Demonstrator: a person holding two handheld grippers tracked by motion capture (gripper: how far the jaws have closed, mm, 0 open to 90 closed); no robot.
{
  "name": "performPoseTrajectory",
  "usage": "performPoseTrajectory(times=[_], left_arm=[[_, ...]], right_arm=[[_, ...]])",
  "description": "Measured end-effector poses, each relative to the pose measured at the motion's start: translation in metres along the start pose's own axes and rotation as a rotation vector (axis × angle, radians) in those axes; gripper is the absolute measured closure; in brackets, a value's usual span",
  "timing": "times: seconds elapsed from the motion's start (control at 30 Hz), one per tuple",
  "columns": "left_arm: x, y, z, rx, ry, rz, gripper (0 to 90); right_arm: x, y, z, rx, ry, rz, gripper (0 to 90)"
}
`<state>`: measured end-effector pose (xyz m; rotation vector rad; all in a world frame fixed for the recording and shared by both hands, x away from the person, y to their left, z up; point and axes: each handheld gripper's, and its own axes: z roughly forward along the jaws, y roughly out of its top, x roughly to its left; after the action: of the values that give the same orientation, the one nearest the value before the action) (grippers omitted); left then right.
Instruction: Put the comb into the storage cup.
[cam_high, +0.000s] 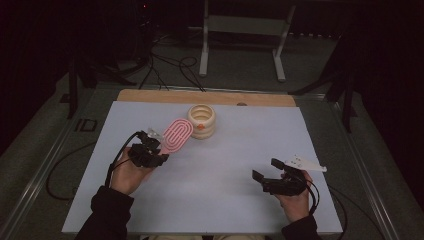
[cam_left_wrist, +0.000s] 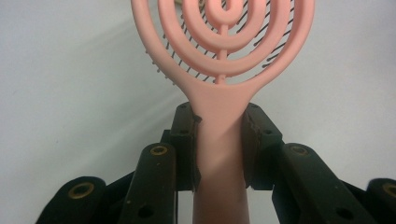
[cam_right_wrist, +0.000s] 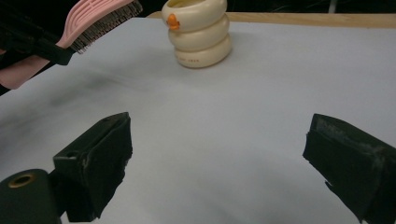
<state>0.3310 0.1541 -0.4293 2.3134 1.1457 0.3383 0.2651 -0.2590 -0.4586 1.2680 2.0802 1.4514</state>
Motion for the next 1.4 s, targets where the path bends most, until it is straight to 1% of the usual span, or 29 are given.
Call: performPoseTrajectory(times=[0.13, 0.27, 0.3, 0.37, 0.43, 0.53, 0.57, 0.6, 0.77, 0.8, 0.93, 0.97, 1.0, 1.03, 1.17, 1.2, 1.4], left_arm=[[-0.007, 0.002, -0.002, -0.017, -0.014, 0.022, 70.6], [-0.011, 0.003, -0.002, -0.032, -0.022, 0.031, 70.7], [-0.012, 0.003, -0.002, -0.036, -0.023, 0.028, 70.6], [-0.012, 0.003, -0.003, -0.038, -0.024, 0.029, 70.6], [-0.015, 0.004, -0.003, -0.042, -0.027, 0.04, 70.6], [-0.017, 0.004, -0.004, -0.048, -0.031, 0.046, 70.7], [-0.017, 0.004, -0.004, -0.048, -0.031, 0.046, 70.6], [-0.019, 0.004, -0.005, -0.052, -0.032, 0.046, 70.6], [-0.023, 0.005, -0.006, -0.061, -0.036, 0.058, 70.6], [-0.025, 0.006, -0.006, -0.066, -0.04, 0.066, 70.7], [-0.029, 0.007, -0.007, -0.08, -0.046, 0.079, 70.6], [-0.03, 0.007, -0.007, -0.083, -0.047, 0.084, 70.6], [-0.031, 0.007, -0.007, -0.088, -0.049, 0.082, 70.7], [-0.032, 0.007, -0.007, -0.087, -0.047, 0.089, 70.7], [-0.034, 0.007, -0.008, -0.096, -0.049, 0.091, 70.7], [-0.038, 0.008, -0.01, -0.111, -0.055, 0.099, 70.7], [-0.043, 0.008, -0.013, -0.132, -0.061, 0.111, 70.7]], right_arm=[[0.008, 0.011, 0.005, 0.004, 0.013, -0.025, 7.1], [0.013, 0.017, 0.009, 0.006, 0.025, -0.039, 7.2], [0.017, 0.02, 0.011, 0.007, 0.027, -0.054, 7.2], [0.018, 0.021, 0.012, 0.008, 0.029, -0.056, 7.2], [0.023, 0.028, 0.017, 0.009, 0.045, -0.064, 7.2], [0.026, 0.033, 0.021, 0.012, 0.066, -0.069, 7.2], [0.026, 0.033, 0.021, 0.012, 0.066, -0.069, 7.2], [0.029, 0.038, 0.023, 0.013, 0.08, -0.069, 7.3], [0.031, 0.041, 0.025, 0.011, 0.086, -0.068, 7.3], [0.037, 0.048, 0.028, 0.012, 0.1, -0.085, 7.3], [0.041, 0.052, 0.032, 0.016, 0.111, -0.092, 7.3], [0.043, 0.055, 0.034, 0.02, 0.124, -0.094, 7.2], [0.044, 0.056, 0.035, 0.019, 0.134, -0.093, 7.3], [0.044, 0.056, 0.035, 0.019, 0.134, -0.093, 7.3], [0.047, 0.061, 0.039, 0.021, 0.146, -0.088, 7.2], [0.049, 0.065, 0.042, 0.015, 0.151, -0.091, 7.3], [0.054, 0.074, 0.048, 0.012, 0.17, -0.082, 7.3]])
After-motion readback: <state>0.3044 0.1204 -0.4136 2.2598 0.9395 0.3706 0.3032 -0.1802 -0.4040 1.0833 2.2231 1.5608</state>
